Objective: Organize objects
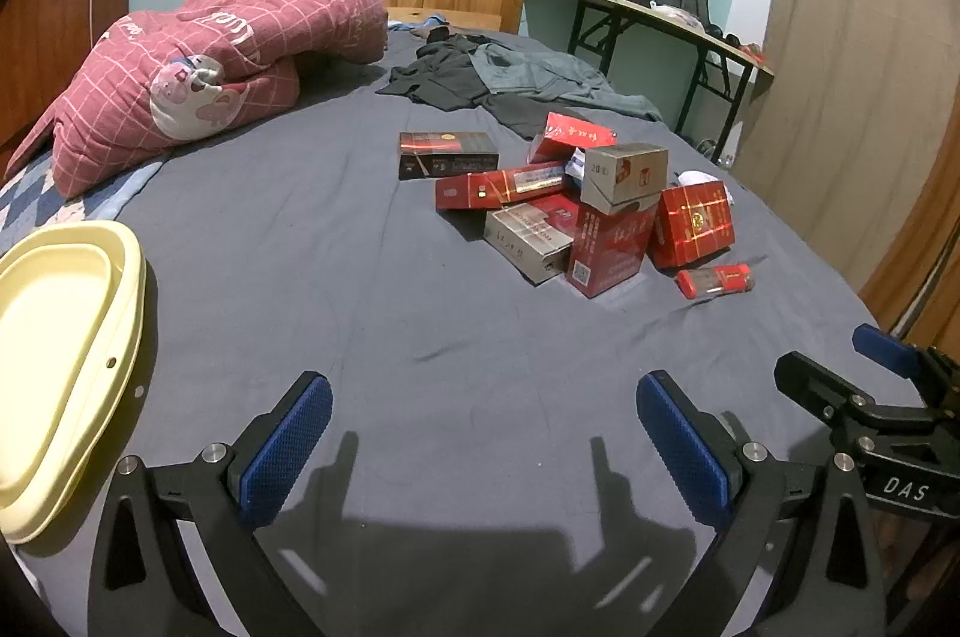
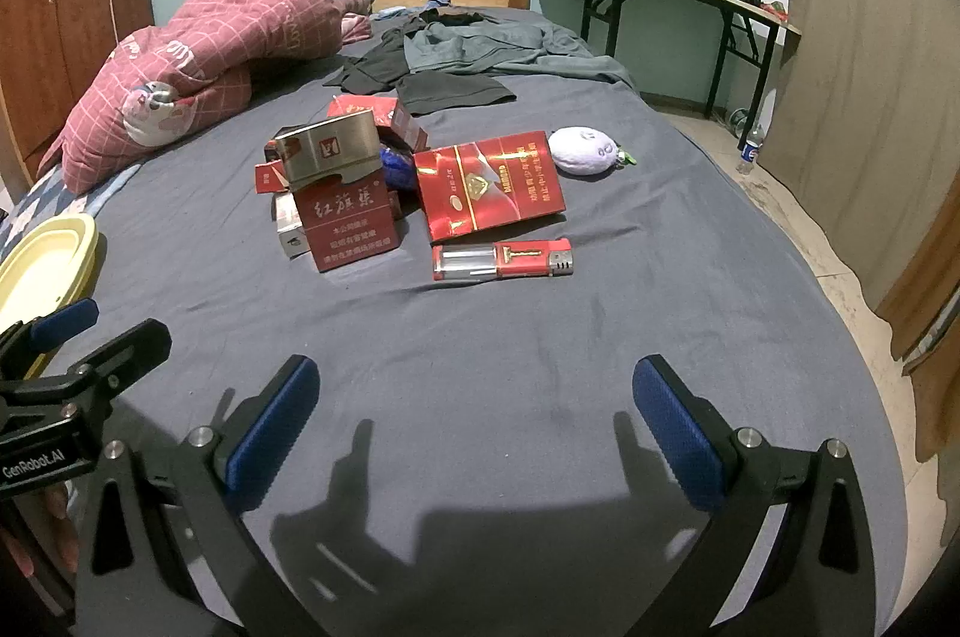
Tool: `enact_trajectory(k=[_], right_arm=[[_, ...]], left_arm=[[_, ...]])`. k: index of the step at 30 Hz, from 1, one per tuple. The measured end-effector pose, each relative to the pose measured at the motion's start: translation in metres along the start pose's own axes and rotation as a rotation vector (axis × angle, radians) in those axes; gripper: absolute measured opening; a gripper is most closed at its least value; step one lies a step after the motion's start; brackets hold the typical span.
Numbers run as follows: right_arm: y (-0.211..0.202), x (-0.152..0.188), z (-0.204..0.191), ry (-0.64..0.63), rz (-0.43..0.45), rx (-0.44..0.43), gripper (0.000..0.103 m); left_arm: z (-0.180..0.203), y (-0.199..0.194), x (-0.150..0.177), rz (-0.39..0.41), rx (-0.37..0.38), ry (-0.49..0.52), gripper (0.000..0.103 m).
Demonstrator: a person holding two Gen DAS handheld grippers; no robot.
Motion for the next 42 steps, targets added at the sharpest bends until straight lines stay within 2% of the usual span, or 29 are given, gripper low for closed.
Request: enact_trajectory(k=[10, 14, 17, 22, 28, 30, 34, 42], right_arm=[[-0.001, -0.001, 0.002, 0.000, 0.001, 0.000, 0.103], [-0.001, -0.001, 0.003, 0.009, 0.001, -0.004, 0.103], [-0.005, -0.007, 0.008, 0.019, 0.010, -0.005, 0.103], [-0.008, -0.028, 0.025, 0.011, 0.060, 0.013, 0.103], [0.006, -0.060, 0.032, -0.116, 0.133, 0.007, 0.103], [0.016, -0.060, 0.037, -0.122, 0.113, -0.006, 0.103], [0.041, -0.049, 0.047, -0.044, 0.038, -0.049, 0.103], [0.076, -0.040, 0.033, -0.120, -0.038, -0.045, 0.103]], left_arm=[[0.000, -0.002, 0.000, -0.005, 0.017, 0.006, 0.103], [0.000, 0.001, -0.008, 0.000, 0.014, 0.028, 0.103], [0.000, 0.002, -0.018, 0.003, 0.038, 0.032, 0.103], [-0.004, 0.010, -0.037, 0.012, 0.046, 0.057, 0.103], [0.015, 0.044, -0.054, -0.003, 0.111, 0.079, 0.103], [0.023, 0.054, -0.059, -0.002, 0.123, 0.092, 0.103], [0.040, 0.076, -0.066, 0.023, 0.146, 0.120, 0.103], [0.053, 0.113, -0.083, 0.042, 0.188, 0.121, 0.103]])
Point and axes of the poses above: each gripper's, at about its wrist camera, not at the fingertips, and y roughly the way its jaws point, z to its right, x to its underside, the point moved 9 cm from there along y, roughly the way its jaws point
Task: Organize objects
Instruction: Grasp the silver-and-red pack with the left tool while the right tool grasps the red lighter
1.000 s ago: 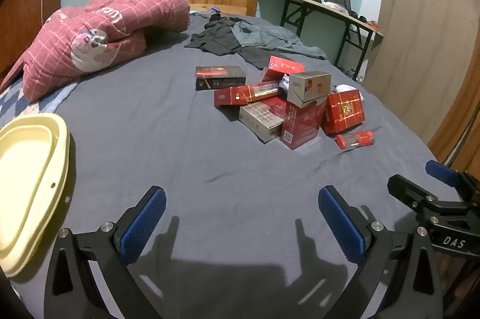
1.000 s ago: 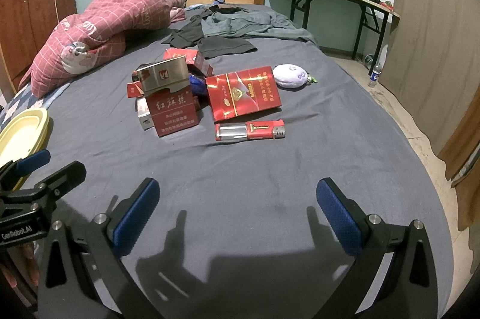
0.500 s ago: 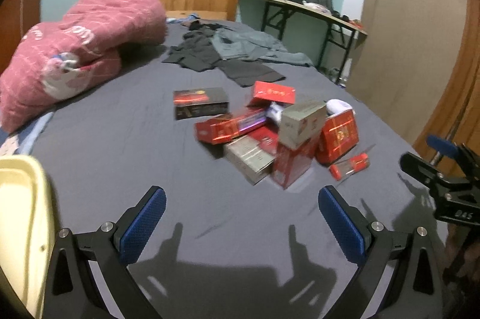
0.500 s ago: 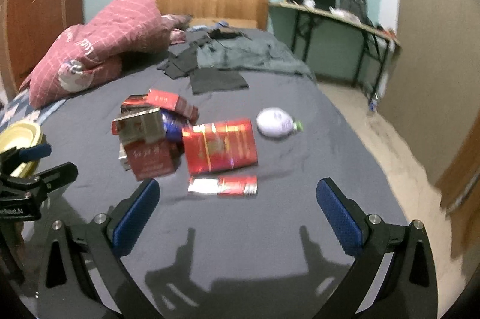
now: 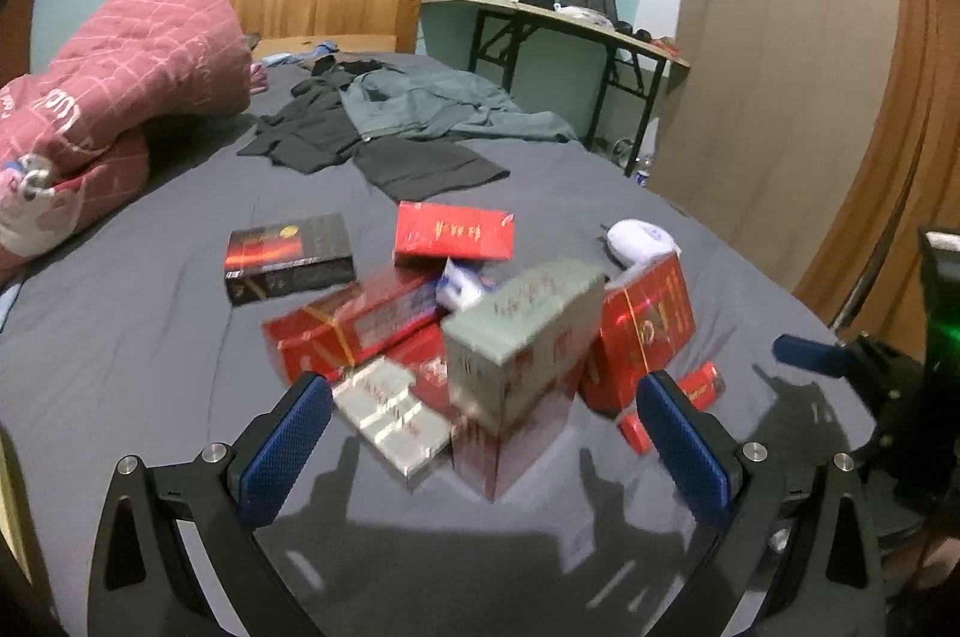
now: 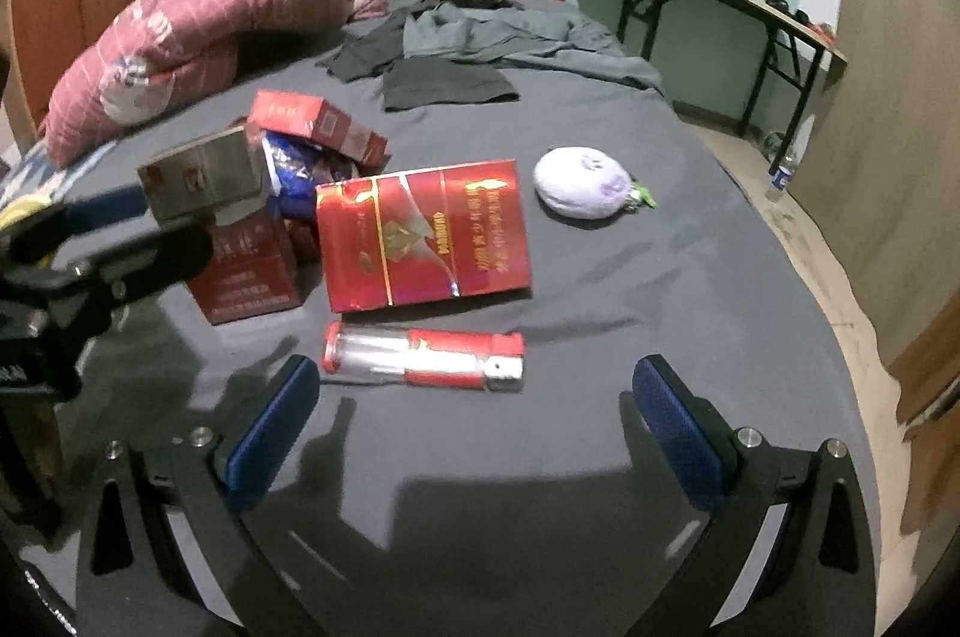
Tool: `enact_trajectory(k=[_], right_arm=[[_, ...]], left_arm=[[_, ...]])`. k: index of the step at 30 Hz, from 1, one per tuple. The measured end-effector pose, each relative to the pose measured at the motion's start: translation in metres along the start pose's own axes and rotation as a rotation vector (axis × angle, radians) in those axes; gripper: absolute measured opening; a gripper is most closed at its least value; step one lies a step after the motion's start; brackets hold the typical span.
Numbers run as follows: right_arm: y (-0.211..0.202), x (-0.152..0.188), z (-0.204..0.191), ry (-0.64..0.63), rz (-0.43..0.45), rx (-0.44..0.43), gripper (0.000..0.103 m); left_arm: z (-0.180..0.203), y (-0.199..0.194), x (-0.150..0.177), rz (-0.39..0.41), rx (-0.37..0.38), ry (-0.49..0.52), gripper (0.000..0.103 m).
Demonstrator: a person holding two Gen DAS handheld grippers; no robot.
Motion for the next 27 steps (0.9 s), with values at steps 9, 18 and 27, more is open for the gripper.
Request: enact_trajectory(k=[9, 18, 27], right_arm=[[0.025, 0.002, -0.011, -0.005, -0.073, 0.023, 0.103], [0.034, 0.007, -0.009, 0.017, -0.114, 0.029, 0.088], [0.026, 0.002, -0.004, 0.080, -0.084, -0.024, 0.083]], left_arm=[[-0.006, 0.026, -0.008, 0.001, 0.033, -0.020, 0.103], [-0.002, 0.033, -0.011, 0.021, 0.042, -0.033, 0.078], [0.003, 0.018, -0.012, 0.066, 0.056, -0.006, 0.051]])
Point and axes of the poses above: each gripper's, at about its wrist camera, not at the fingertips, and y roughly the way its jaws point, z to its right, x to its underside, the point moved 9 cm from there along y, roughly the way its jaws point
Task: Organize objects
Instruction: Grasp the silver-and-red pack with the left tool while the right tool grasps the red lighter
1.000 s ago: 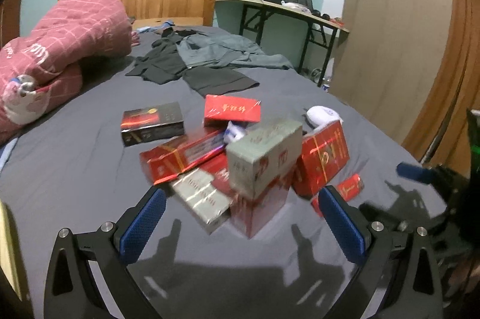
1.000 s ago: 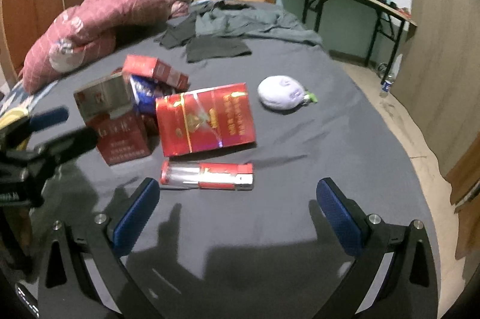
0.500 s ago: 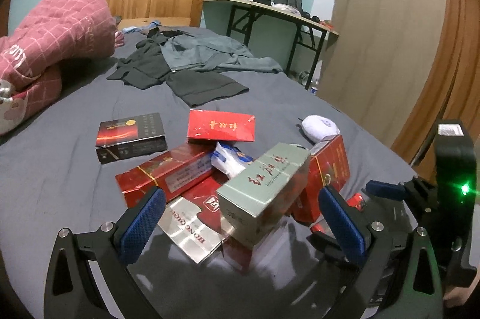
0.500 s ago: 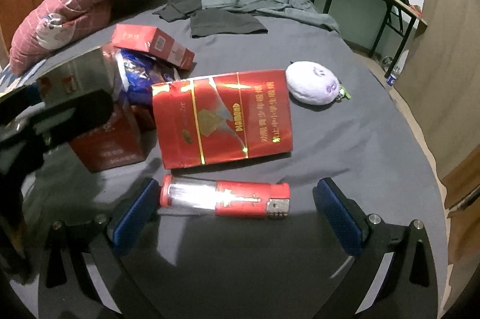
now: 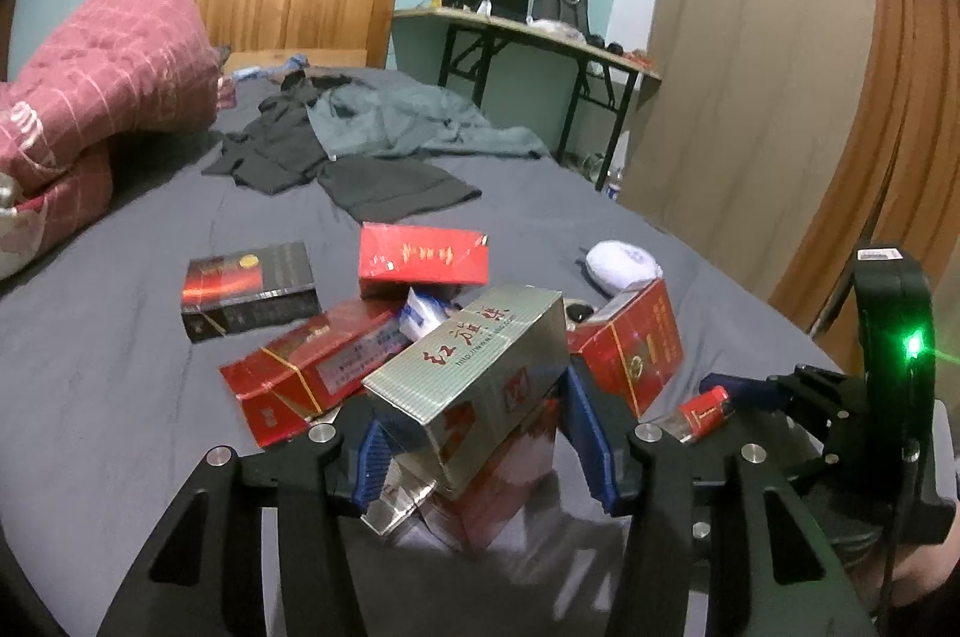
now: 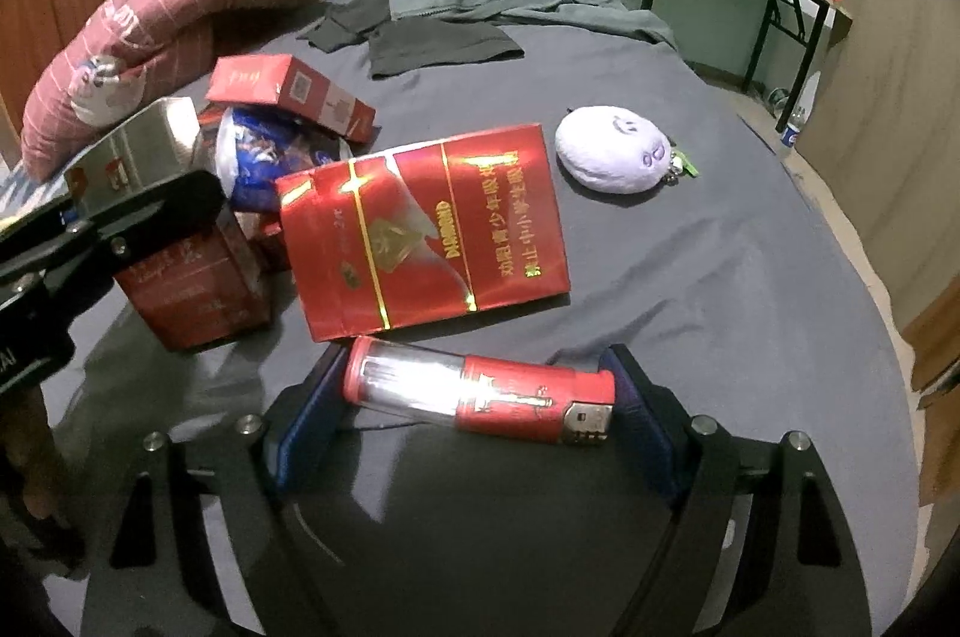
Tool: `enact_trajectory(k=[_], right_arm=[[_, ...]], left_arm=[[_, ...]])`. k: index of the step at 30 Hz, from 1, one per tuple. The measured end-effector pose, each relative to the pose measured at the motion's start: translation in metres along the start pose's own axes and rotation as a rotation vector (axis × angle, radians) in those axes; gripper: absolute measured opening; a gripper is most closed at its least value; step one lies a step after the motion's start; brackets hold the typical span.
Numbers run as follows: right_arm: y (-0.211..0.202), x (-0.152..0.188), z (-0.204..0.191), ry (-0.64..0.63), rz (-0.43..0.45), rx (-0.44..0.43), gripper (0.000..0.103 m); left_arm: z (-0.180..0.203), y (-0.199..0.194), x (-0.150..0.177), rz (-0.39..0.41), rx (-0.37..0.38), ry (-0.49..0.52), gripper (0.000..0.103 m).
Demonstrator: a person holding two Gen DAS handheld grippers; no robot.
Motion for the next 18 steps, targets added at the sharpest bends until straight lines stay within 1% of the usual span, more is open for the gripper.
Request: enact_trajectory(k=[4, 10, 14, 18], right_arm=[[-0.009, -0.005, 0.007, 0.035, 0.026, -0.014, 0.083], [-0.023, -0.007, 0.009, 0.014, 0.053, 0.004, 0.083], [-0.039, -0.008, 0.001, -0.022, 0.083, 0.017, 0.083], [-0.054, -0.007, -0.012, -0.031, 0.104, 0.001, 0.083]], left_arm=[[-0.001, -0.015, -0.003, 0.022, 0.001, 0.023, 0.051], [-0.008, -0.046, -0.002, 0.033, -0.034, 0.030, 0.051], [-0.007, -0.074, 0.007, 0.042, -0.073, 0.058, 0.051], [-0.005, -0.105, 0.019, 0.054, -0.097, 0.070, 0.051]])
Point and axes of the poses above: each gripper's, at about its wrist camera, not at the fingertips, and y roughly the way its jaws point, z to its right, x to its underside, the point moved 9 cm from there along y, roughly the way its jaws point
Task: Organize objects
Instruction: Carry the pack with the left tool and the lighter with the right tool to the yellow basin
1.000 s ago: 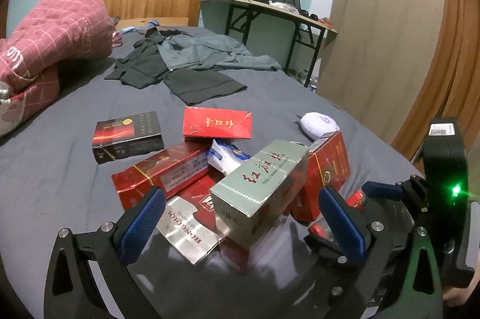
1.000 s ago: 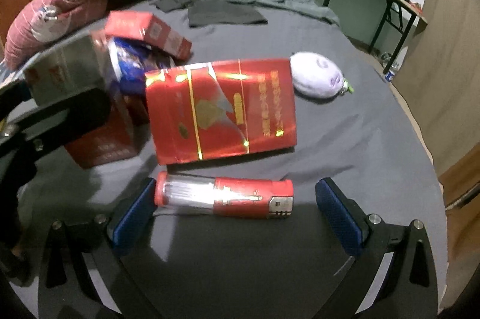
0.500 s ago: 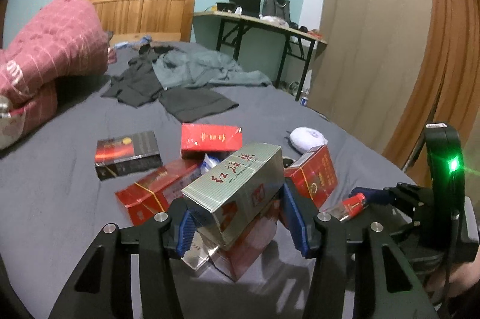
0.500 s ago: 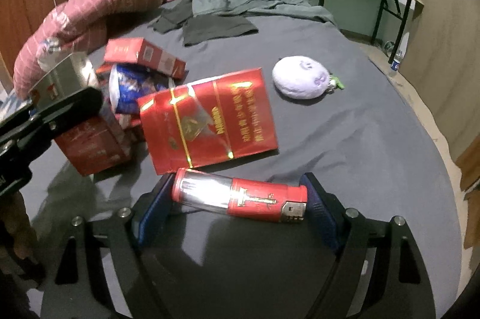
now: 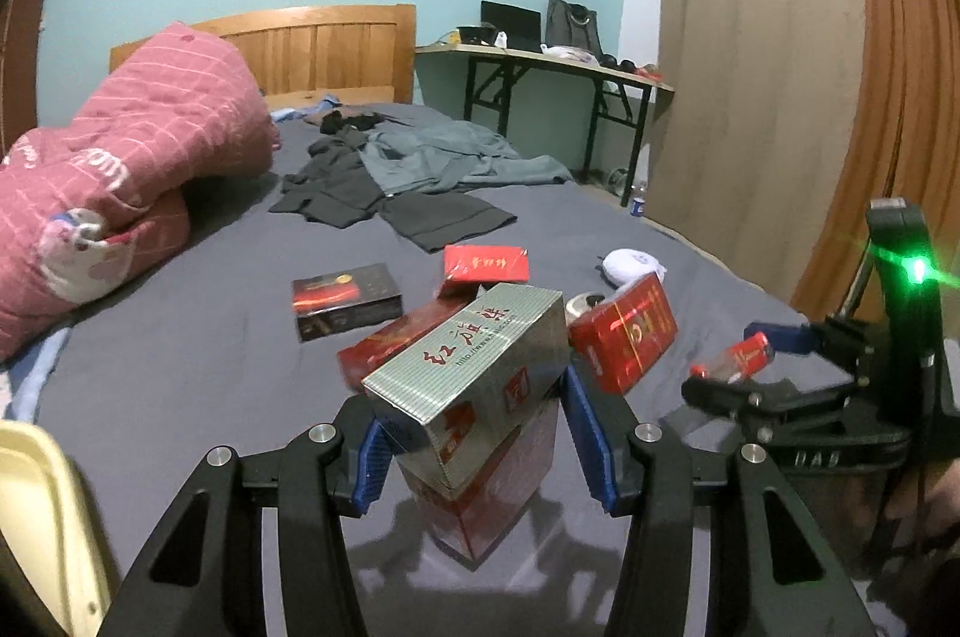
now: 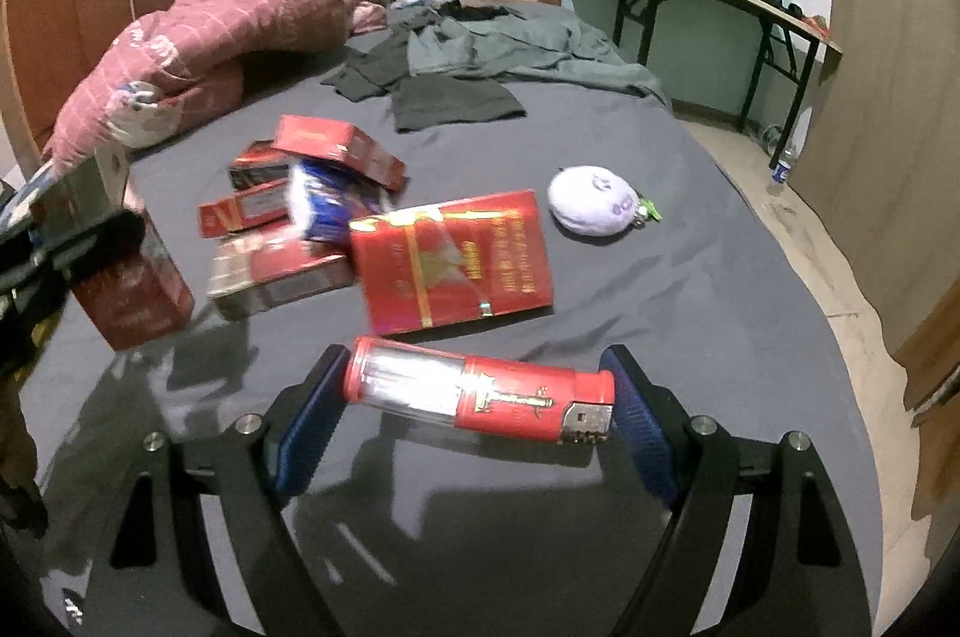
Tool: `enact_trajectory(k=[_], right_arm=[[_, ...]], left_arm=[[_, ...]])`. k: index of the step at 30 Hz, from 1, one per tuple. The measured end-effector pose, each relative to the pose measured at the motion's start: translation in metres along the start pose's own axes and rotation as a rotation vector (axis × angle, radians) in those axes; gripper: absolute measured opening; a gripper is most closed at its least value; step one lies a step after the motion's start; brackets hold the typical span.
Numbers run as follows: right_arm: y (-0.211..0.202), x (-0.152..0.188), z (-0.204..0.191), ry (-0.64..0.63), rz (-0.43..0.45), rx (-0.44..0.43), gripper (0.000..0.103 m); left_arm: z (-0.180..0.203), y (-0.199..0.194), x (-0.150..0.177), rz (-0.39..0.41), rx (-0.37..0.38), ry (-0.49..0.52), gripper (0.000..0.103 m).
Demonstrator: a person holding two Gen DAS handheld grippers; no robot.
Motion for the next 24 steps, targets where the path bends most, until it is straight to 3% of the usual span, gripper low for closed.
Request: enact_trajectory(k=[13, 24], right_arm=[[-0.052, 0.001, -0.057, -0.097, 0.041, -0.031, 0.083], [-0.085, 0.000, -0.071, -0.074, 0.061, -0.050, 0.083]], left_arm=[[0.000, -0.109, 0.026, 0.027, -0.125, 0.068, 0.051], [0.011, -0.147, 0.028, 0.033, -0.139, 0.062, 0.051]])
Point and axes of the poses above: each gripper's, at about its wrist camera, not at the fingertips, and y roughly the way its jaws point, z to its right, x to its underside, the point moved 9 cm from there along y, roughly the way its jaws point
